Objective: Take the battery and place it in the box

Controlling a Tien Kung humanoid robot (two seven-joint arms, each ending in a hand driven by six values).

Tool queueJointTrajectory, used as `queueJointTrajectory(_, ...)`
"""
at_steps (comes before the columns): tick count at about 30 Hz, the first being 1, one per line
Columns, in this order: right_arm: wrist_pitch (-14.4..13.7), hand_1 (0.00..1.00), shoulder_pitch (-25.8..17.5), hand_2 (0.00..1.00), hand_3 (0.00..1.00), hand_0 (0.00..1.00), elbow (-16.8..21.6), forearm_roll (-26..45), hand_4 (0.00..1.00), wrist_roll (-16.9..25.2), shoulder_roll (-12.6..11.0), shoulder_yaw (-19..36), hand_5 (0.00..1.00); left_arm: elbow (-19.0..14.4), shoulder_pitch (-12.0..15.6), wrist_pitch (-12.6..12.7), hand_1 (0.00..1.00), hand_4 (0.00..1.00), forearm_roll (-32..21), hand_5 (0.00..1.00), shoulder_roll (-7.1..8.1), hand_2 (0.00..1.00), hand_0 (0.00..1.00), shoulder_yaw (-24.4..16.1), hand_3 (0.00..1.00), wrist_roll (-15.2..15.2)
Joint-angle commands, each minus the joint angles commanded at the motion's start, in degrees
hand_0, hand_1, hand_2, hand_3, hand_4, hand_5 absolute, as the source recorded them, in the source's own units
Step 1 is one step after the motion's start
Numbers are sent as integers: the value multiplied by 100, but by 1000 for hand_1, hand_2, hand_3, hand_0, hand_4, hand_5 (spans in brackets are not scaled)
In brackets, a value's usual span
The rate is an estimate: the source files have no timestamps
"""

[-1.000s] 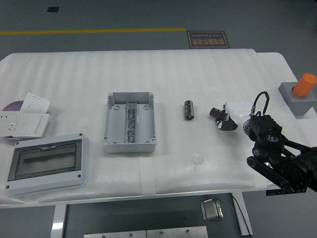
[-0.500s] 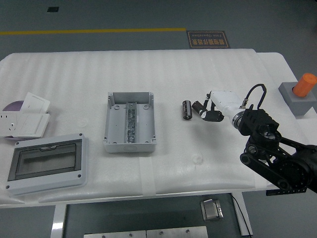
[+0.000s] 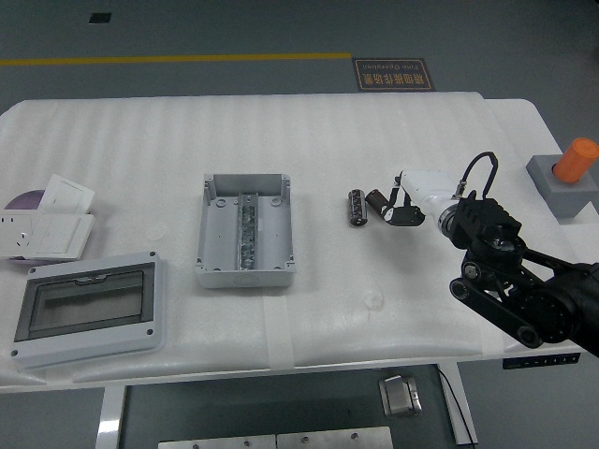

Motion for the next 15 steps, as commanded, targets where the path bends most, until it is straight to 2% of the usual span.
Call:
queueJointTrajectory(4,11,654,69,619,686,679,-179,-19,787,-19,107,-26,615,5,6,4,652,648,-13,437,7,518,627,27,599,2)
queueJointTrajectory(5,11,711,86,726,847,744,-221,-26,854,-22,129,-30,657,6,7,5,652,649,-18,439,8,517,627,33,599,2)
queueJointTrajectory(15,102,715,313,725,849,748,-619,1,871,-65,312,-172,677,3,4,4,652,649,-22,442,7,518,627,58,599,5)
